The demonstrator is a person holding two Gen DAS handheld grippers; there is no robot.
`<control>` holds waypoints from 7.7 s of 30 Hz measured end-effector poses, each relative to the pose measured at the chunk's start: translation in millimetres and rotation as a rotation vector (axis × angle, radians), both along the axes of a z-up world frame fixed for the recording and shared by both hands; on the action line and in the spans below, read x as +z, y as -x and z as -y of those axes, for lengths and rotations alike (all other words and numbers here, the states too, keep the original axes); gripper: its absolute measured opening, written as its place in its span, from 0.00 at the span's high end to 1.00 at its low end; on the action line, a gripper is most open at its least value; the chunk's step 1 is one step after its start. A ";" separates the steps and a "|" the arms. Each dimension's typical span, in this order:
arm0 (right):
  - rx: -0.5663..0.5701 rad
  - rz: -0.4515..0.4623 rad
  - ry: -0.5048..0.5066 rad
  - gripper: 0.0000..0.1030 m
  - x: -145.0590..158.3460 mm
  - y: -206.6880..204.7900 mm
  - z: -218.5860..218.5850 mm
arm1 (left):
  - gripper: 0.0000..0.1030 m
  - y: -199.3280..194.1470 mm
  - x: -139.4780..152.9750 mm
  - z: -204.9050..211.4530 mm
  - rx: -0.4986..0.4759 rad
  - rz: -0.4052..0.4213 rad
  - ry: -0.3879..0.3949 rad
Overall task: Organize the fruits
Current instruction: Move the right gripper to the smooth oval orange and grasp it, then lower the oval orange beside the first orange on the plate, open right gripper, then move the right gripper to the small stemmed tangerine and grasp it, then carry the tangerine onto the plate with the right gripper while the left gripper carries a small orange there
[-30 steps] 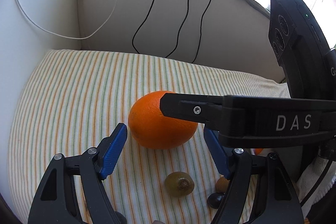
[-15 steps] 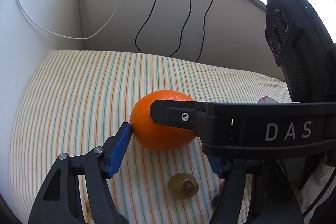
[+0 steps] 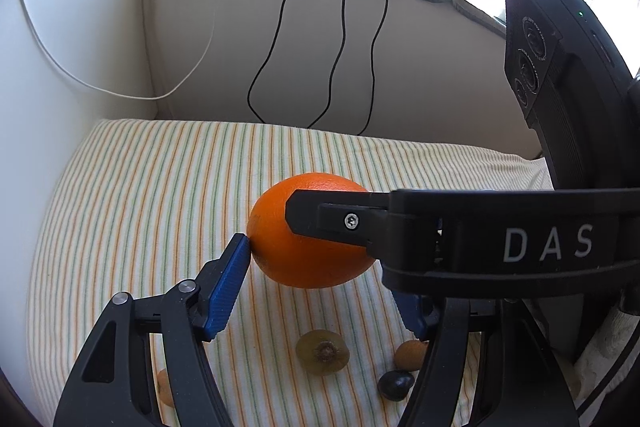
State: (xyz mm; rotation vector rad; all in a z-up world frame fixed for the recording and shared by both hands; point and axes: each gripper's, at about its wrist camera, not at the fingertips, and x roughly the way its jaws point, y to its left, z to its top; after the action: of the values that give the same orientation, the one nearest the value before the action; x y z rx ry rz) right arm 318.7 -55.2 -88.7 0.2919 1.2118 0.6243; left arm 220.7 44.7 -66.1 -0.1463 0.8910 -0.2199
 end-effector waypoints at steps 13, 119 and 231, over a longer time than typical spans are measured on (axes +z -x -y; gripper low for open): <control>-0.051 0.060 -0.028 0.33 42.1 23.2 64.2 | 0.35 20.0 38.2 50.3 -0.056 0.082 -0.013; 0.273 0.435 0.184 0.43 43.6 228.9 26.9 | 0.65 182.1 -17.2 -45.9 0.138 0.117 0.002; -0.056 0.379 0.241 0.64 27.1 188.3 226.5 | 0.77 93.4 -1.3 184.9 -0.277 0.076 0.090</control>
State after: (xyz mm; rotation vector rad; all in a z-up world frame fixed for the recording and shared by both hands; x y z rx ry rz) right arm 130.4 -281.7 -61.6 0.0019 0.8983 0.4536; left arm 127.3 -140.2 -67.4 -0.0966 0.8247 -0.5204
